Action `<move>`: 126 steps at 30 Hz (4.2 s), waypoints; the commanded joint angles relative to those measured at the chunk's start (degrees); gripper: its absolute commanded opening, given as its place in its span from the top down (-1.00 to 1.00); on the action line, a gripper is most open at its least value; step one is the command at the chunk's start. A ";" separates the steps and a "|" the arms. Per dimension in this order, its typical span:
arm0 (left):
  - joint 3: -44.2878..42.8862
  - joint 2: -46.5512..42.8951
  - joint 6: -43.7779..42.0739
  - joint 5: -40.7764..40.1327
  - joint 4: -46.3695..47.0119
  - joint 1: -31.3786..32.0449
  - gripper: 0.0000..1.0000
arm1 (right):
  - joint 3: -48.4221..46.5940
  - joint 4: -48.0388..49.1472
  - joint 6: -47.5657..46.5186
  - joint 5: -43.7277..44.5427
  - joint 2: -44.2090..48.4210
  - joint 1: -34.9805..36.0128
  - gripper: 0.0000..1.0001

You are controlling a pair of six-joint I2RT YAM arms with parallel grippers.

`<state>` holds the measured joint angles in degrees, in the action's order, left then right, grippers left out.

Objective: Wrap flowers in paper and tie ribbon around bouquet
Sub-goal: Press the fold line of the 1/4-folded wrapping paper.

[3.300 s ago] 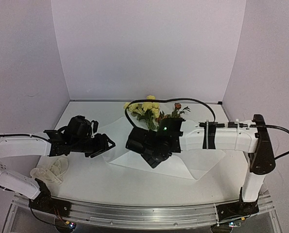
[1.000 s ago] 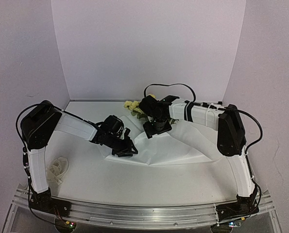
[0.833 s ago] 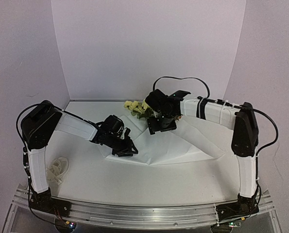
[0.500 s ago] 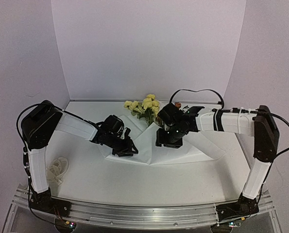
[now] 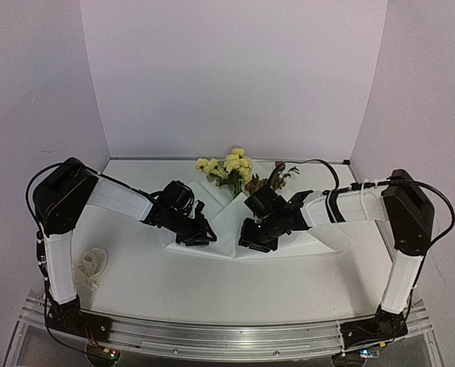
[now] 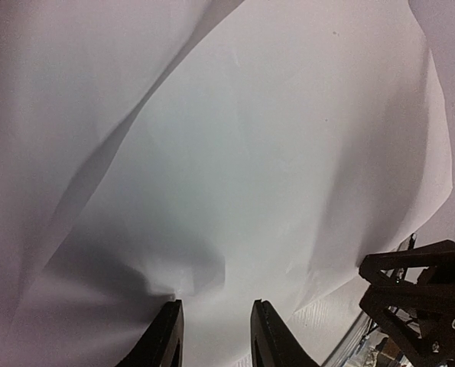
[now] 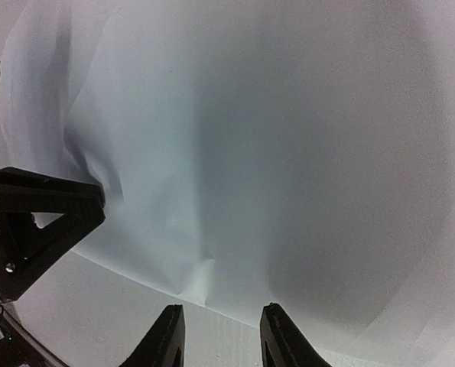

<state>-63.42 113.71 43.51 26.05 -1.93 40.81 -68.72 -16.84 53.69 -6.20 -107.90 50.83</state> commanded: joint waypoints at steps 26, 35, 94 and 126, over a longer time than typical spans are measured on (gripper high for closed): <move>2.18 0.79 -0.30 -0.96 -1.14 -2.63 0.36 | 19.18 4.43 4.19 10.03 8.73 -0.02 0.26; 2.84 0.91 -0.43 -0.45 -0.68 -3.10 0.37 | 28.09 5.11 8.89 14.36 16.99 -2.83 0.22; -2.61 -6.37 -3.17 1.10 -1.69 -3.02 0.17 | 25.37 -11.45 0.30 18.60 38.14 -5.29 0.08; -5.05 -5.07 -0.39 5.53 -1.21 11.88 0.22 | 19.40 -2.35 9.23 17.41 9.72 -1.35 0.23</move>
<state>-65.62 106.91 43.32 30.08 -3.98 51.64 -51.88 -18.32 58.60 7.66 -99.27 49.58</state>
